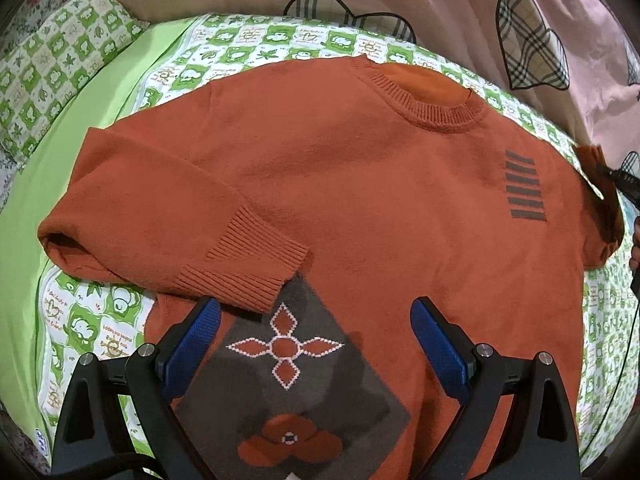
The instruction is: Fold small clothes
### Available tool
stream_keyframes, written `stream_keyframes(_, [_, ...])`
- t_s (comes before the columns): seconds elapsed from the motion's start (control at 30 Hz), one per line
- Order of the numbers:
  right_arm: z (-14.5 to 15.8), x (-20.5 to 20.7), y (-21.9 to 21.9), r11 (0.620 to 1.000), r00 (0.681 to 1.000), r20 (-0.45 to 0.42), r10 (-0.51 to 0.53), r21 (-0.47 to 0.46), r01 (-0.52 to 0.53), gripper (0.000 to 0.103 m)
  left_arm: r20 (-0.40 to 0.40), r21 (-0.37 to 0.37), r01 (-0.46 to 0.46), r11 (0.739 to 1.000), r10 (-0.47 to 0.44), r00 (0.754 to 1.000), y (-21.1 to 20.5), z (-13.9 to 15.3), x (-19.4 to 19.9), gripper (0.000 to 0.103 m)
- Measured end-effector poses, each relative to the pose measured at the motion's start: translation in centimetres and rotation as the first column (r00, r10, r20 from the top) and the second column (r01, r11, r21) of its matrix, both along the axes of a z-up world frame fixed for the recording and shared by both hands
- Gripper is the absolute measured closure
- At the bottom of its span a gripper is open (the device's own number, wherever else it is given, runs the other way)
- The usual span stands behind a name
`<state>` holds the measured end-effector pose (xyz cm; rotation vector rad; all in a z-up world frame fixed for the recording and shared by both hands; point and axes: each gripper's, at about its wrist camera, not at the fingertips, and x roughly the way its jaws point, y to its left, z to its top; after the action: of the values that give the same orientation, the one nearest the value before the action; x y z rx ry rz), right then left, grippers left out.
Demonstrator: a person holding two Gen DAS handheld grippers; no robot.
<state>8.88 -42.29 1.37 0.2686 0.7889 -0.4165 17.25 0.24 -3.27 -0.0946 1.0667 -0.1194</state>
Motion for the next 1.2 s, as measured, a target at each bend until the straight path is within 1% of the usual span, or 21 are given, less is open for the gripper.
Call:
stream_keyframes(0.07, [1.1,0.3,3.8,0.994,0.994,0.074,0.080,0.071,-0.085,0.095,-0.004,-0.014,0.003,1.000,-0.003,1.000,0.0,0.0,-0.1,0.007])
stream_keyframes(0.17, [1.4,0.9,8.7,0.969,0.975,0.155,0.162,0.160,-0.186,0.095,0.001,-0.033,0.007,0.999,-0.007,1.000,0.3,0.3,-0.4,0.007])
stream_keyframes(0.27, [1.0,2.5,15.1,0.919,0.941,0.226,0.251,0.250,-0.305,0.095,0.012,-0.054,0.006,0.999,-0.005,1.000,1.1,0.7,-0.8,0.007])
stream_keyframes(0.43, [-1.2,7.2,22.6,0.826,0.890,0.268,0.369,0.345,-0.446,0.095,0.025,-0.098,-0.017,0.995,0.020,1.000,3.6,1.4,-1.3,0.007])
stream_keyframes(0.57, [-3.4,10.6,28.4,0.735,0.839,0.282,0.464,0.406,-0.543,0.095,0.024,-0.153,-0.036,0.988,0.040,0.999,5.9,1.8,-1.3,0.007])
stream_keyframes(0.63, [-4.7,11.7,30.8,0.703,0.824,0.270,0.499,0.429,-0.567,0.095,0.029,-0.160,-0.033,0.987,0.039,0.999,6.6,1.9,-1.1,0.007])
stream_keyframes(0.7, [-5.8,12.7,32.6,0.683,0.812,0.251,0.527,0.444,-0.581,0.095,0.033,-0.170,-0.021,0.985,0.027,0.999,7.1,1.9,-0.7,0.007])
stream_keyframes(0.77, [-7.0,13.5,33.5,0.678,0.810,0.226,0.541,0.453,-0.579,0.095,0.029,-0.190,-0.011,0.982,0.017,0.999,7.3,1.8,-0.3,0.007])
stream_keyframes(0.83, [-8.3,14.1,33.8,0.656,0.806,0.211,0.553,0.487,-0.577,0.094,0.022,-0.217,0.000,0.976,0.005,1.000,7.4,1.6,0.4,0.007])
stream_keyframes(0.9, [-9.4,14.7,34.4,0.642,0.804,0.181,0.566,0.515,-0.568,0.087,0.010,-0.230,0.008,0.973,-0.006,1.000,7.2,1.0,1.1,0.007])
stream_keyframes(0.93, [-9.9,14.8,34.4,0.641,0.808,0.157,0.568,0.532,-0.554,0.083,0.005,-0.237,0.015,0.971,-0.014,1.000,7.1,0.8,1.7,0.007])
stream_keyframes(0.97, [-10.0,14.7,34.1,0.635,0.811,0.145,0.567,0.550,-0.543,0.076,0.001,-0.240,0.021,0.970,-0.022,1.000,6.9,0.7,2.3,0.007])
stream_keyframes(1.0, [-9.8,14.4,33.9,0.634,0.813,0.147,0.563,0.554,-0.539,0.074,-0.001,-0.245,0.026,0.969,-0.027,1.000,6.8,0.6,2.8,0.007])
stream_keyframes(1.1, [-7.8,12.4,31.8,0.660,0.829,0.190,0.526,0.525,-0.538,0.072,-0.011,-0.277,0.031,0.960,-0.036,0.999,6.5,0.0,5.1,0.007])
stream_keyframes(1.17, [-6.4,10.8,30.1,0.692,0.849,0.204,0.487,0.503,-0.517,0.072,-0.020,-0.295,0.037,0.955,-0.045,0.999,6.2,-0.5,6.9,0.007])
stream_keyframes(1.2, [-5.6,9.5,28.8,0.718,0.866,0.208,0.455,0.490,-0.495,0.072,-0.027,-0.295,0.039,0.955,-0.049,0.998,6.0,-0.8,7.8,0.007])
